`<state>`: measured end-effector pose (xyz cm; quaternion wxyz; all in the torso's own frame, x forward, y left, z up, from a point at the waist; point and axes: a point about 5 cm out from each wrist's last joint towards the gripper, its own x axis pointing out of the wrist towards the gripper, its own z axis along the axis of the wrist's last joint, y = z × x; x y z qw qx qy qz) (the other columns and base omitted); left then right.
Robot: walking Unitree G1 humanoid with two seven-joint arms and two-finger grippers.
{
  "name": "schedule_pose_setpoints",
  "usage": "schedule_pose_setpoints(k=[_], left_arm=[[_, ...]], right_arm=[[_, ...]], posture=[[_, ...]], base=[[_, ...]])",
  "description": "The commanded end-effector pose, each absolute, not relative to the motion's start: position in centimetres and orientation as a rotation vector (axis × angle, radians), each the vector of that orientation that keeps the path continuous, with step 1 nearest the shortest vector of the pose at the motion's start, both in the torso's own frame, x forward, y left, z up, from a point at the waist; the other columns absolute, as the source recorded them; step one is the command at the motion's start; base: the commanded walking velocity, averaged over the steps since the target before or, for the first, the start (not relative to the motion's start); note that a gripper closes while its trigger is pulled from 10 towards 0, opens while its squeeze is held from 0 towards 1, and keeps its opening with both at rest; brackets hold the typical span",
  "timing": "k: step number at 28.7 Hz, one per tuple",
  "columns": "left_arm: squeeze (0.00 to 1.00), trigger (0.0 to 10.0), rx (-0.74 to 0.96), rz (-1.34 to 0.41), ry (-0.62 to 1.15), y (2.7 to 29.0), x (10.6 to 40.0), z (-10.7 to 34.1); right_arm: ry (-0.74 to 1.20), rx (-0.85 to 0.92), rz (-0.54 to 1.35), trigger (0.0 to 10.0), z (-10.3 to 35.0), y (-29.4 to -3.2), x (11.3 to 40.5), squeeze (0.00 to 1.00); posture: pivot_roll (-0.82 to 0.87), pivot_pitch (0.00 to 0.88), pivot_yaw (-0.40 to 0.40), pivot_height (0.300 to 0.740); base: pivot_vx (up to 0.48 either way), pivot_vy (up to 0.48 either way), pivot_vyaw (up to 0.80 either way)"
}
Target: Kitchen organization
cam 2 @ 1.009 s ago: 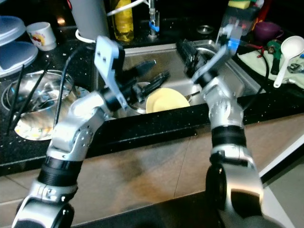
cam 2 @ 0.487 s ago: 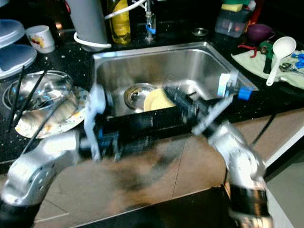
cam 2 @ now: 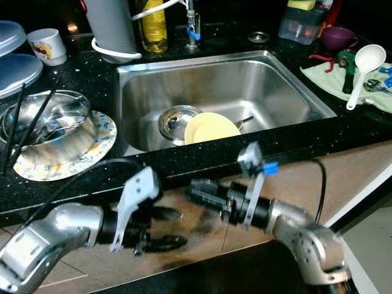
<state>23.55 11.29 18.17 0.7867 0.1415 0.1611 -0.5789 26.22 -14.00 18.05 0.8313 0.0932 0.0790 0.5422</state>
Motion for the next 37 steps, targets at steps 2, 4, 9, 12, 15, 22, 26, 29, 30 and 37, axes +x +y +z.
schedule_pose_setpoints(k=[2,4,9,12,15,22,26,29,30,37], left_arm=[[0.0,10.0,0.342,-1.248,0.44,11.7,22.6,17.0],[0.0,10.0,0.372,-1.232,0.508,11.9,21.8,16.1],[0.0,10.0,0.428,-1.091,0.615,12.4,21.7,13.5],[0.0,10.0,0.415,-1.054,0.695,12.1,21.1,11.2],[0.0,10.0,0.34,-0.893,0.711,12.1,22.1,9.3],[0.0,10.0,0.302,-0.63,0.733,13.1,23.1,5.3],[0.0,10.0,0.189,-0.469,0.782,14.8,23.3,3.3],[0.0,10.0,0.172,-0.402,0.79,15.4,23.5,2.9],[0.0,10.0,0.188,-0.382,0.778,15.6,23.6,2.8],[0.0,10.0,0.168,-0.288,0.646,16.0,24.6,2.6]], right_arm=[[0.239,0.141,1.171,10.0,16.8,-13.8,25.3,0.0],[0.322,0.062,1.1,10.0,15.0,-14.2,25.3,0.0],[0.442,-0.032,0.876,10.0,12.1,-15.1,26.5,0.0],[0.505,-0.05,0.727,10.0,10.0,-15.6,26.9,0.0],[0.539,0.006,0.546,10.0,8.5,-16.0,27.3,0.0],[0.561,0.101,0.19,10.0,5.2,-16.9,27.5,0.0],[0.588,0.105,0.191,10.0,3.7,-15.8,26.7,0.0],[0.584,0.114,0.197,10.0,3.6,-15.2,26.6,0.0],[0.579,0.113,0.198,10.0,3.7,-14.9,26.6,0.0],[0.526,0.109,0.183,10.0,3.5,-14.1,27.1,0.0]], posture=[[-0.08,0.238,-0.004,0.74],[-0.08,0.238,-0.004,0.74],[-0.08,0.233,0.0,0.74],[-0.08,0.224,0.0,0.74],[-0.08,0.218,0.004,0.74],[-0.08,0.214,0.001,0.74],[-0.07,0.219,-0.008,0.74],[-0.07,0.221,-0.012,0.74],[-0.08,0.224,-0.013,0.74],[-0.09,0.23,-0.017,0.74]], base=[[0.0,0.0,0.0],[0.0,0.0,0.0],[0.0,0.0,0.0],[0.0,0.0,0.0],[0.0,0.0,0.0],[0.0,0.0,0.0],[0.0,0.0,0.0],[0.0,0.0,0.0],[0.0,0.0,0.0],[0.0,0.0,0.0]])
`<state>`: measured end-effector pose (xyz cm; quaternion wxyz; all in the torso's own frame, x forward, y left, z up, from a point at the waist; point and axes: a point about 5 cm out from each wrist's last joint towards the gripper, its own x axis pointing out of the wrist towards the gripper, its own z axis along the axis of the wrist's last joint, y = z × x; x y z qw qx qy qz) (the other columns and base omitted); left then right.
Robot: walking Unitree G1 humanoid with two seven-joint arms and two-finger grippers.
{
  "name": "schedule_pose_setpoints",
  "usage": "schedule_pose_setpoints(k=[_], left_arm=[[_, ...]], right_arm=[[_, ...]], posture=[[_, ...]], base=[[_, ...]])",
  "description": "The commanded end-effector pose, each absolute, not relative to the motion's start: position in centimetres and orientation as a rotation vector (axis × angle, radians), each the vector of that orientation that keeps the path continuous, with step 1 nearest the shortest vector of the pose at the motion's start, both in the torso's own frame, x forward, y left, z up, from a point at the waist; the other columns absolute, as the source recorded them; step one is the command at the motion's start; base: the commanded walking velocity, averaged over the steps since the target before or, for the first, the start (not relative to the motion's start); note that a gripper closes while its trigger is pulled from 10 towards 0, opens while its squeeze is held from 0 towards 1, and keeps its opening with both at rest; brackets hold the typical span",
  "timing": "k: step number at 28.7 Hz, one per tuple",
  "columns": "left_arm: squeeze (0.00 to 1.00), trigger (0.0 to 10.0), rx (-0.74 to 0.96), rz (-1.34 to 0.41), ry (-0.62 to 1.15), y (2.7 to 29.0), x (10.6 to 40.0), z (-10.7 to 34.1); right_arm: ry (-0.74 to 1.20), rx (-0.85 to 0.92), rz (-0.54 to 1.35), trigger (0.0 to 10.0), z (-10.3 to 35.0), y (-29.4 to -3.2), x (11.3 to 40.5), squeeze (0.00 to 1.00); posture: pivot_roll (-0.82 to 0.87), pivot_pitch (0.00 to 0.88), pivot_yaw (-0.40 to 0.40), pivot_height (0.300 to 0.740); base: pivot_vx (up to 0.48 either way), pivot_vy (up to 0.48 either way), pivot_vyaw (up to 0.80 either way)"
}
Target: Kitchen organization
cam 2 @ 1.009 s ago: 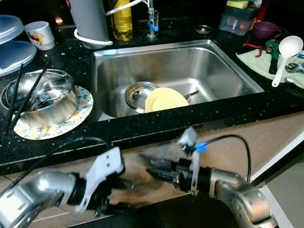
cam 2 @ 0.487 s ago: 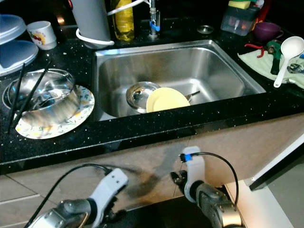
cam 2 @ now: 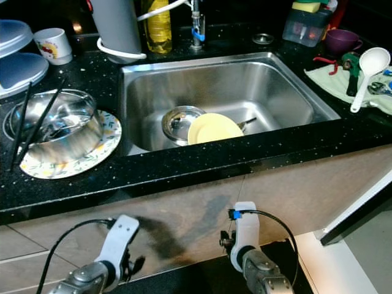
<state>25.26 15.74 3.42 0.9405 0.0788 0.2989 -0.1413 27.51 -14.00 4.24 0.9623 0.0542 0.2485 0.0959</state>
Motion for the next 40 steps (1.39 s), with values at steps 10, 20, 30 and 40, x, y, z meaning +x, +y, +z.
schedule_pose_setpoints(k=[10,20,30,40], left_arm=[[0.0,10.0,0.214,-0.251,0.6,16.0,25.2,2.1],[0.0,10.0,0.201,-0.248,0.544,16.2,25.6,3.0],[0.0,10.0,0.236,-0.303,0.629,15.2,25.2,-0.4],[0.0,10.0,0.294,-0.212,0.678,18.4,24.1,-1.5]], right_arm=[[0.487,0.111,0.153,10.0,3.7,-14.4,27.4,0.0],[0.492,0.125,0.234,10.0,4.3,-14.6,27.9,0.0],[0.712,0.067,0.223,10.0,-0.8,-14.6,25.9,0.0],[0.878,0.074,0.241,10.0,-4.5,-11.6,22.9,0.0]], posture=[[-0.09,0.228,-0.014,0.74],[-0.08,0.235,-0.005,0.74],[-0.06,0.224,-0.032,0.74],[-0.02,0.195,-0.03,0.74]], base=[[0.0,0.0,0.0],[0.0,0.0,0.0],[0.0,0.0,0.0],[0.0,0.0,0.0]])
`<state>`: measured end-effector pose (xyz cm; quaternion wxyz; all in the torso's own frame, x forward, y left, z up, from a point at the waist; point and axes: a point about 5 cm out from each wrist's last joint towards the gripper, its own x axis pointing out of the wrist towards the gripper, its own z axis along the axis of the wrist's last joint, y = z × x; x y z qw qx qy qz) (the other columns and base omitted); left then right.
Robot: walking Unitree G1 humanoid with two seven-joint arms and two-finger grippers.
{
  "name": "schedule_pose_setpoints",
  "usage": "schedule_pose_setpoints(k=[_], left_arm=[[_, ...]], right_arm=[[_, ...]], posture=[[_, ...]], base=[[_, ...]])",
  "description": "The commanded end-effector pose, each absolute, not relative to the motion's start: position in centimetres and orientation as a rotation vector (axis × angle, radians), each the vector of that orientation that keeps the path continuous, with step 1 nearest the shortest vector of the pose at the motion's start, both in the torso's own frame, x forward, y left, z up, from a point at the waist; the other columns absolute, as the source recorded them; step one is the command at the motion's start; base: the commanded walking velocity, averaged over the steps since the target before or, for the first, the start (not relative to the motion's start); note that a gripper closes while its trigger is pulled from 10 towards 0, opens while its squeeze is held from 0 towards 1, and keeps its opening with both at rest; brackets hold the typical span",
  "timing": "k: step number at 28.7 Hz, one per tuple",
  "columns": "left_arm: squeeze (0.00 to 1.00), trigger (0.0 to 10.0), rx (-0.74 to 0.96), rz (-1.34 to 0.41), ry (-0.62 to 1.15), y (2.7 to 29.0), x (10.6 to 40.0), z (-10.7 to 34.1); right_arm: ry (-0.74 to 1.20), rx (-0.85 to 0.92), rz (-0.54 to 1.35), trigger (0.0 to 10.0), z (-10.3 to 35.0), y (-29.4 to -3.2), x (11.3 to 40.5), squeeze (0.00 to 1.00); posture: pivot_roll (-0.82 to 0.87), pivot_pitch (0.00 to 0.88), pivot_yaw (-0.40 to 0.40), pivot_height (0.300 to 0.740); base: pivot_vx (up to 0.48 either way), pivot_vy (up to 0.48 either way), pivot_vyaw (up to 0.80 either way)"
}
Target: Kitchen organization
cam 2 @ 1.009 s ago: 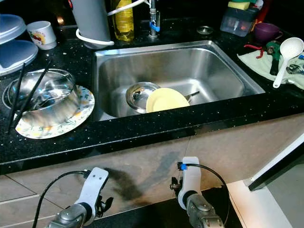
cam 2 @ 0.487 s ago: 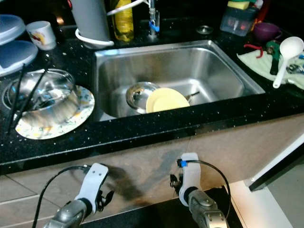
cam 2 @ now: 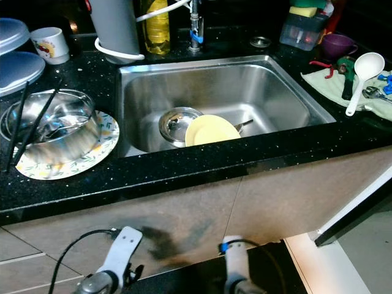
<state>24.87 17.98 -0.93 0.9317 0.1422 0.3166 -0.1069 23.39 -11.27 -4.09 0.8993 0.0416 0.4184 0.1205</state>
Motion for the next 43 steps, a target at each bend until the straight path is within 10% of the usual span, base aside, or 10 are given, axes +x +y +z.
schedule_pose_setpoints(k=[1,43], left_arm=[[0.0,10.0,0.307,-0.217,0.688,18.6,23.9,-1.9],[0.0,10.0,0.237,-0.152,0.696,16.2,21.4,-5.6]], right_arm=[[0.889,0.073,0.246,10.0,-4.7,-11.3,22.8,0.0],[0.91,0.085,0.18,10.0,-7.1,-13.5,20.7,0.0]], posture=[[-0.02,0.2,-0.038,0.74],[-0.06,0.154,-0.025,0.74]], base=[[0.0,0.0,0.0],[-0.034,0.0,0.0]])
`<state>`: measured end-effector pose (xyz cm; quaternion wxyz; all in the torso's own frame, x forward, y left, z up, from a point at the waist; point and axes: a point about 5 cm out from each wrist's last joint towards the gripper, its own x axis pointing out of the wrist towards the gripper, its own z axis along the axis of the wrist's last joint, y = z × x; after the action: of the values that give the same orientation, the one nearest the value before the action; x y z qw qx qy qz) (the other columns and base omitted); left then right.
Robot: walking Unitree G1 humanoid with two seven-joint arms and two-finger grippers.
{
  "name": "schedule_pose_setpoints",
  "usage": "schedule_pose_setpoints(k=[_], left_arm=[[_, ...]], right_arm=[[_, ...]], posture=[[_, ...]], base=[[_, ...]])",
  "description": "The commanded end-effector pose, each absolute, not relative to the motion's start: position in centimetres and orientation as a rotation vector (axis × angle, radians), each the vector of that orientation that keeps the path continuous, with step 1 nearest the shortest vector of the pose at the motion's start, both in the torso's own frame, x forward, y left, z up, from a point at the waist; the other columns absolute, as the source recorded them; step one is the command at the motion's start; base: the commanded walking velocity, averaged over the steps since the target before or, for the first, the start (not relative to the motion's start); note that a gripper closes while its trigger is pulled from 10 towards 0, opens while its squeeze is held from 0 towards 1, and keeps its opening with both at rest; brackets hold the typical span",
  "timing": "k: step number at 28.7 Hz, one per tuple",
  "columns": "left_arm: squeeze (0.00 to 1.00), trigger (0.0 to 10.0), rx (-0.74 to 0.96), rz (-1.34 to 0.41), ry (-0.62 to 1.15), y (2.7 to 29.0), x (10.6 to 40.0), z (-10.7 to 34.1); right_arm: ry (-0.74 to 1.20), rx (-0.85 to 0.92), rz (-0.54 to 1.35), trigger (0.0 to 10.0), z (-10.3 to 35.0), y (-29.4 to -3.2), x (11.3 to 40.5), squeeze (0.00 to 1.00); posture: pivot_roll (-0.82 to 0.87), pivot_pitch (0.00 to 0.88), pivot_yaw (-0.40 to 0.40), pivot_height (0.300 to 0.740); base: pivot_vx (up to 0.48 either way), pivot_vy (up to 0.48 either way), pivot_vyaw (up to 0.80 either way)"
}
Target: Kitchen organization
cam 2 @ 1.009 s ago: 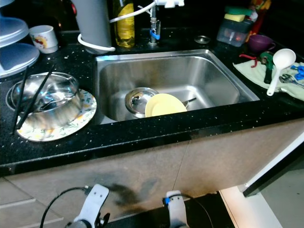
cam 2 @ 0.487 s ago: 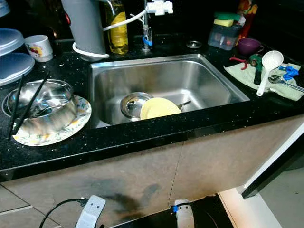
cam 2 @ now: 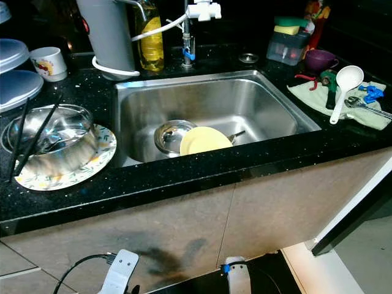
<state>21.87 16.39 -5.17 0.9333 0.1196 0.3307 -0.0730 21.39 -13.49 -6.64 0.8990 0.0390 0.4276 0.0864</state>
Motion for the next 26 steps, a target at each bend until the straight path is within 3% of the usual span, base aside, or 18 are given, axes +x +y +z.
schedule_pose_setpoints(k=[1,18,26], left_arm=[[0.0,10.0,0.237,-0.153,0.696,16.17,21.34,-5.6],[0.0,10.0,0.229,-0.154,0.703,16.17,21.47,-5.64],[0.0,10.0,0.236,-0.148,0.732,16.32,21.22,-5.91]], right_arm=[[0.91,0.087,0.181,10.0,-7.08,-13.42,20.75,0.0],[0.91,0.084,0.184,10.0,-7.03,-13.55,20.91,0.0],[0.923,0.077,0.196,10.0,-7.25,-13.6,20.52,0.0]], posture=[[-0.06,0.152,-0.027,0.74],[-0.06,0.158,-0.026,0.74],[-0.07,0.167,-0.036,0.74]], base=[[-0.36,0.0,0.0],[-0.36,0.0,0.0],[-0.063,0.0,0.0]])
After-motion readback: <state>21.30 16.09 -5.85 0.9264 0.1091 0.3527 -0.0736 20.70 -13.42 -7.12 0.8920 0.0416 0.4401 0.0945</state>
